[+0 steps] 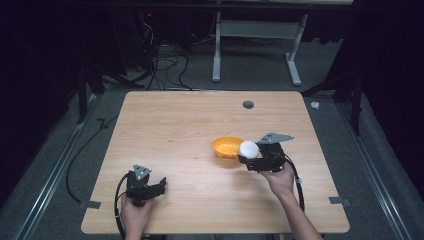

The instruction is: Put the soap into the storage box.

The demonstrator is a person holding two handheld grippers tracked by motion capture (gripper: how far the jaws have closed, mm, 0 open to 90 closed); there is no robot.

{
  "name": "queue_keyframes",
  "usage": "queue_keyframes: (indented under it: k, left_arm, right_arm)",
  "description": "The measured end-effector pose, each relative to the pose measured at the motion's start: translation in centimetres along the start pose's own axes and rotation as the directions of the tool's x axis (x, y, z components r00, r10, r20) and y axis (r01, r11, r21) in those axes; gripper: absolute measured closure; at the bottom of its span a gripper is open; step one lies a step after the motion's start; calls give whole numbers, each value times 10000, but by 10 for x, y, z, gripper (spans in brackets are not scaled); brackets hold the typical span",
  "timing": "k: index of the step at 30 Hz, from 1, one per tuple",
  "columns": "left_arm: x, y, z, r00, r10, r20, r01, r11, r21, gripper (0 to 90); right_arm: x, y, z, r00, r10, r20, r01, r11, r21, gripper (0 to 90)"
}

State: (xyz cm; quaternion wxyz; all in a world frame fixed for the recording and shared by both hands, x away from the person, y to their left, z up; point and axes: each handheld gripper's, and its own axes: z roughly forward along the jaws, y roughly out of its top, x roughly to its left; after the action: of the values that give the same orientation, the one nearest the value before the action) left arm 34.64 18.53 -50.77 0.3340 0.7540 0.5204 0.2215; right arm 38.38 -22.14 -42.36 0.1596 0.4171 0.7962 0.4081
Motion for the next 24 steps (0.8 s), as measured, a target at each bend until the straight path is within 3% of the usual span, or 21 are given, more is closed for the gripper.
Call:
queue_keyframes:
  k: [24]
  left_arm:
    - [0,0,0,10000,-1,44,1,10000,-9,204]
  right_arm:
    - [0,27,37,9998,-143,162,135,9986,508,236]
